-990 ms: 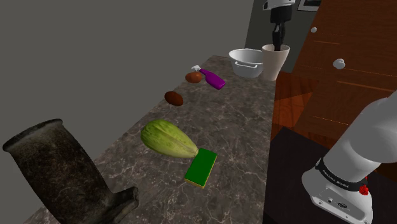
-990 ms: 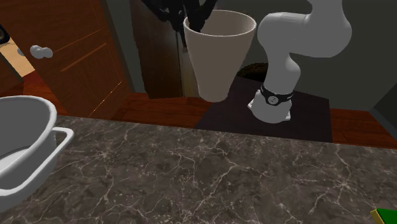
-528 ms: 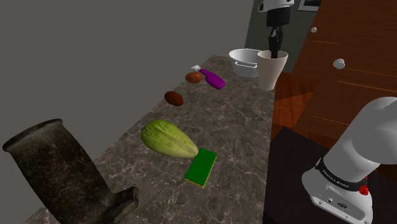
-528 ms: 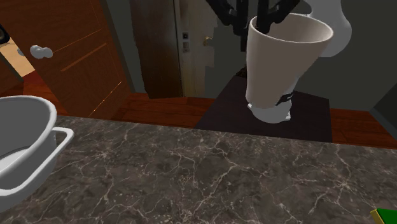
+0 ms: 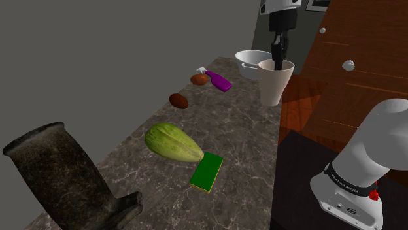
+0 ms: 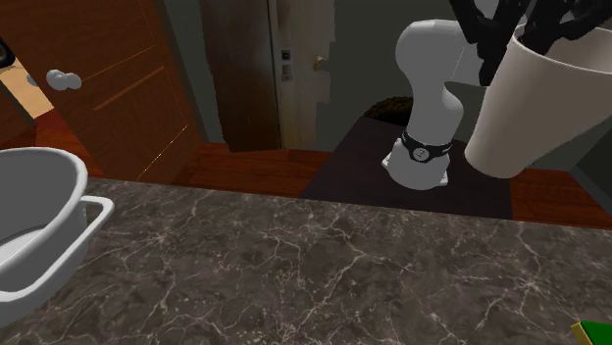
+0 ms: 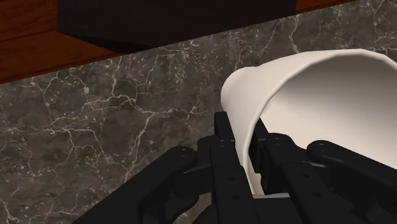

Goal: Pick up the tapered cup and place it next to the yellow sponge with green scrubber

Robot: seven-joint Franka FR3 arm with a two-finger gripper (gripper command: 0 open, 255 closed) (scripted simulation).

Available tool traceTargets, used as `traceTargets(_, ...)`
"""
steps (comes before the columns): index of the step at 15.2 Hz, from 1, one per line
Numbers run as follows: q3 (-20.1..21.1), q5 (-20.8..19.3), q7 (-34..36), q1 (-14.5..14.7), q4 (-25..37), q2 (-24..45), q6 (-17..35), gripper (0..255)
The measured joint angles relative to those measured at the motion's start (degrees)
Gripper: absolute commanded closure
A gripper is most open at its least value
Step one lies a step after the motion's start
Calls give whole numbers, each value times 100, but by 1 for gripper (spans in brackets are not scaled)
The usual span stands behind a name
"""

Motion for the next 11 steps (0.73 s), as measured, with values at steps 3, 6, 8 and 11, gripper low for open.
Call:
traceTargets(3, 317, 268, 424, 163, -187, -219, 8, 255)
traceTargets(6, 628, 530, 829, 317, -217, -273, 40, 255)
traceTargets(8, 840, 708, 1096, 420, -258, -289, 106, 255)
traceTargets(11, 1153, 963, 1507, 573, -189, -276, 129, 255)
